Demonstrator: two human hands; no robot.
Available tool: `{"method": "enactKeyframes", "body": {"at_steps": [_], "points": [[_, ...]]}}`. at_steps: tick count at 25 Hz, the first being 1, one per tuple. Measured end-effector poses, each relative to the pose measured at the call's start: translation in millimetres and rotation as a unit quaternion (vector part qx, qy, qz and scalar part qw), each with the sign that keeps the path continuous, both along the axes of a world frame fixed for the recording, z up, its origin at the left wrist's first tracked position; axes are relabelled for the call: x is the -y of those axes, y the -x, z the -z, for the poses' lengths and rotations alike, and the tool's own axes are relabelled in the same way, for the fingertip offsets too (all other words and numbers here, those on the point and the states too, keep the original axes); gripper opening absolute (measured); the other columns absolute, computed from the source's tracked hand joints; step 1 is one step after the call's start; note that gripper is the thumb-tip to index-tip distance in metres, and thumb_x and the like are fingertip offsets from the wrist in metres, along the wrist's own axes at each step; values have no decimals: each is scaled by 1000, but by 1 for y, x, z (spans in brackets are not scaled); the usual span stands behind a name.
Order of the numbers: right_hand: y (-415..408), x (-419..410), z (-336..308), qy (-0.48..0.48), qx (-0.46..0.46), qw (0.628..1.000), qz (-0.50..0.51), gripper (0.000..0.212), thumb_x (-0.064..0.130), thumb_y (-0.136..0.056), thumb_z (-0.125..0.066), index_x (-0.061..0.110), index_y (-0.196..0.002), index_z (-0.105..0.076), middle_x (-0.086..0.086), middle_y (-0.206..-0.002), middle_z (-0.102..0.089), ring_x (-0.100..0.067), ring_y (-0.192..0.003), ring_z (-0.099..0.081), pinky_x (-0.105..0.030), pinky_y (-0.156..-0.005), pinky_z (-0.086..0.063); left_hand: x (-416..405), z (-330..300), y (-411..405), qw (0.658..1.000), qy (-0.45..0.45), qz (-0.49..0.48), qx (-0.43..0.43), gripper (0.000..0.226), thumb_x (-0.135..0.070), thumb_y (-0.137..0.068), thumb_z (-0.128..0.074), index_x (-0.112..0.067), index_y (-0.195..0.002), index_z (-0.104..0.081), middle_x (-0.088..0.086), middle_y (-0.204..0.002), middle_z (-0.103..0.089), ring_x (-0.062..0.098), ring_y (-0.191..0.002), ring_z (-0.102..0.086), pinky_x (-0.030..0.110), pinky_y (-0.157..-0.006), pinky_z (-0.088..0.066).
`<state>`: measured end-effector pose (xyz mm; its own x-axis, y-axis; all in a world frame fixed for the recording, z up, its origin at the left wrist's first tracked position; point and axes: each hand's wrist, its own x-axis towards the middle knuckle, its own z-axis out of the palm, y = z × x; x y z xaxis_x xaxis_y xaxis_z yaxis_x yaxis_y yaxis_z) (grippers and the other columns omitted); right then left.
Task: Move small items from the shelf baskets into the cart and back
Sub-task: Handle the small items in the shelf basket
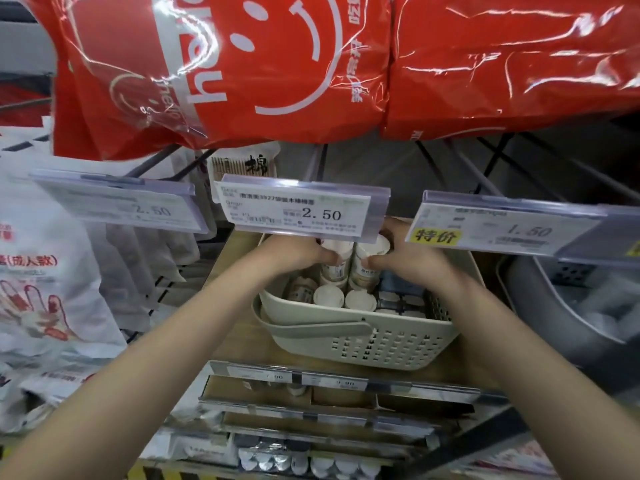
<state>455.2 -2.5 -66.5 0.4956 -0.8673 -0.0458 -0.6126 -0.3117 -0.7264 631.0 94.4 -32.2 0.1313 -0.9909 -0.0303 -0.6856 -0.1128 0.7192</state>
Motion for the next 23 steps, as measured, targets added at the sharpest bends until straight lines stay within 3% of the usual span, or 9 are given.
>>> {"method": "enactKeyframes", "body": {"at_steps": [2, 5, 8, 11, 13, 15, 18, 20, 23], "points": [[-1, -2, -4, 21, -7, 1000, -17, 45, 24, -72, -78, 23, -113, -61, 5, -112, -63, -11, -104, -58, -30, -91, -46, 4, 2, 1, 1000, -13, 6, 0, 28, -26, -80, -75, -27, -97, -53, -11, -92, -54, 11, -93, -54, 17, -66, -37], [-2, -7, -7, 43, -46, 997, -52, 46, 16, -76, -74, 15, -119, -57, -2, -117, -61, -16, -108, -56, -36, -94, -46, 9, 7, -2, 999, -33, 28, 9, 35, -29, -75, -78, -30, -100, -54, -11, -97, -57, 13, -98, -57, 19, -73, -40], [-3, -11, -11, 74, -63, 992, -79, 55, 23, -73, -76, 17, -123, -54, -4, -121, -58, -20, -111, -55, -42, -96, -46, 9, 10, -4, 998, -39, 56, 11, 43, -25, -76, -78, -26, -113, -57, -13, -108, -60, 7, -99, -54, 12, -76, -38], [-8, -16, -16, 89, -104, 983, -124, 50, 31, -72, -75, 16, -117, -58, -5, -116, -60, -20, -107, -56, -43, -93, -48, 12, 14, -13, 995, -53, 82, 24, 54, -20, -75, -77, -23, -124, -54, -7, -120, -60, 13, -111, -54, 27, -95, -44], [-14, -15, -16, 127, -138, 973, -133, 63, 54, -64, -69, 23, -118, -55, 0, -117, -59, -18, -107, -55, -43, -91, -49, 20, 18, -22, 988, -83, 83, 103, 49, -16, -79, -72, -22, -124, -53, -6, -118, -58, 15, -110, -54, 31, -94, -45], [-19, -10, -13, 149, -158, 966, -138, 74, 71, -56, -56, 31, -118, -52, 5, -117, -58, -15, -107, -55, -41, -90, -49, 29, 20, -27, 963, -113, 99, 222, 40, -14, -83, -65, -21, -121, -53, -3, -116, -56, 17, -106, -52, 30, -90, -44], [-22, -9, -13, 154, -141, 963, -168, 69, 68, -63, -55, 34, -122, -48, 6, -122, -56, -15, -113, -53, -42, -92, -47, 39, 18, -21, 905, -154, 141, 372, 29, -19, -89, -58, -16, -118, -55, 4, -117, -58, 20, -102, -54, 35, -93, -46], [-22, -9, -13, 151, -123, 964, -183, 69, 68, -66, -53, 33, -126, -48, 5, -125, -55, -16, -116, -51, -43, -95, -46, 43, 20, -15, 878, -204, 149, 406, 28, -19, -92, -51, -14, -120, -55, 7, -119, -56, 23, -105, -53, 33, -92, -44], [-20, -6, -9, 135, -111, 967, -187, 69, 69, -66, -52, 32, -125, -49, 5, -125, -55, -15, -115, -51, -43, -96, -45, 47, 25, -10, 853, -312, 162, 385, 35, -18, -94, -48, -12, -129, -51, 9, -129, -53, 26, -113, -52, 34, -92, -44]]}}
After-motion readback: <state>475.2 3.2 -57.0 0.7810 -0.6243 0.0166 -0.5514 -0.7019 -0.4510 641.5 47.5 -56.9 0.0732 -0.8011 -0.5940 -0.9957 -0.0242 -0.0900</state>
